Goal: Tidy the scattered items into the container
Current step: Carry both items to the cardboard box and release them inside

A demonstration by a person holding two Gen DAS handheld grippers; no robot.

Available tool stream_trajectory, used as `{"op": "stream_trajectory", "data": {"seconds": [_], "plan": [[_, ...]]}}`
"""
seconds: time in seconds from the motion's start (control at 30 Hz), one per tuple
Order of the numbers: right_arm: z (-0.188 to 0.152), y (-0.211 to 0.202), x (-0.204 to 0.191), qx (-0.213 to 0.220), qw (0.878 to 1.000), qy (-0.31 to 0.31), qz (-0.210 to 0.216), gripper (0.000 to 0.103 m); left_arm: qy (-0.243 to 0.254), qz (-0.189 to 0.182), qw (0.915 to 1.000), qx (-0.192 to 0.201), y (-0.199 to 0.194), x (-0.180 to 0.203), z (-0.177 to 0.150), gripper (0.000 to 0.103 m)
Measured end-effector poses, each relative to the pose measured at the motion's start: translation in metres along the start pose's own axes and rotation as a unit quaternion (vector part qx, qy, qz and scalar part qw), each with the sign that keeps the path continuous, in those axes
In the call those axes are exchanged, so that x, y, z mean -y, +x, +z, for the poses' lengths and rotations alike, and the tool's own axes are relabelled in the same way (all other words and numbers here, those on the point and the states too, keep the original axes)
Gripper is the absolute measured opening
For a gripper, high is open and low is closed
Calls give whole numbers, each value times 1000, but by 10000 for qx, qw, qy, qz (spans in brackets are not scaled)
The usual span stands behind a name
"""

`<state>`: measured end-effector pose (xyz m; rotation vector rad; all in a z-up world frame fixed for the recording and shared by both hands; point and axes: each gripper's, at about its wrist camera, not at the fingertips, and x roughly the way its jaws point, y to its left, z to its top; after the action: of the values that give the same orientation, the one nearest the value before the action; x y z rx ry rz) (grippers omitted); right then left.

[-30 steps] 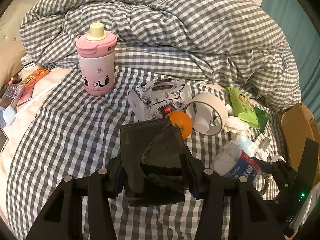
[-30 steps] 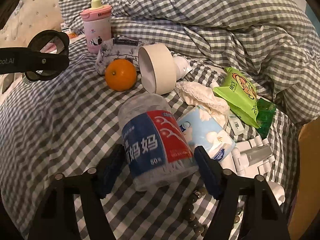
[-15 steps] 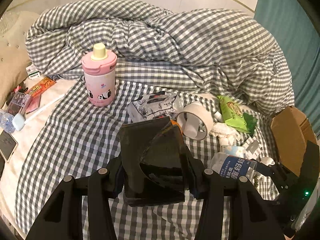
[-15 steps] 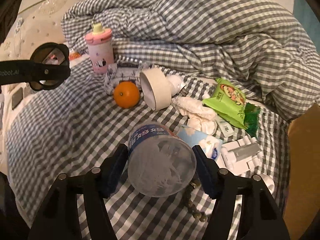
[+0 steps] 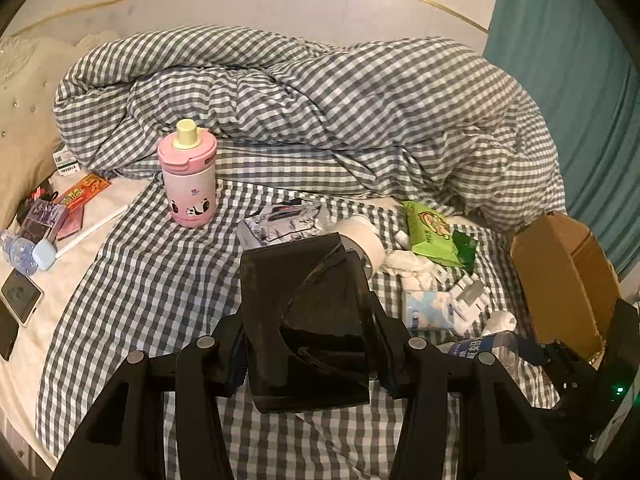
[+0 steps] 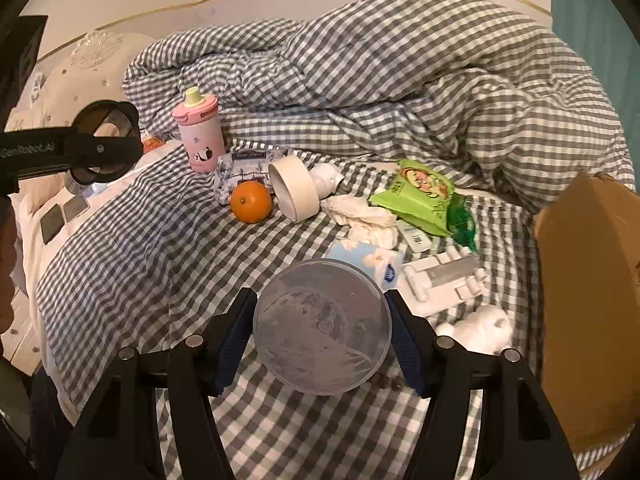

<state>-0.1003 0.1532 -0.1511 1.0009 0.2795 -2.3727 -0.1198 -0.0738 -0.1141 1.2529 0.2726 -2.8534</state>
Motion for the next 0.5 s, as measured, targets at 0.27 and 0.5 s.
{"op": "stream_trajectory", "data": {"seconds": [0.27, 0.5], "plan": [[11, -54, 19, 385, 9990, 81, -221, 64, 232, -50, 9997, 110, -15, 38, 6, 51], [20, -118, 54, 786, 9948, 361, -535, 64, 525, -310, 9975, 349, -45, 96, 13, 51]]}}
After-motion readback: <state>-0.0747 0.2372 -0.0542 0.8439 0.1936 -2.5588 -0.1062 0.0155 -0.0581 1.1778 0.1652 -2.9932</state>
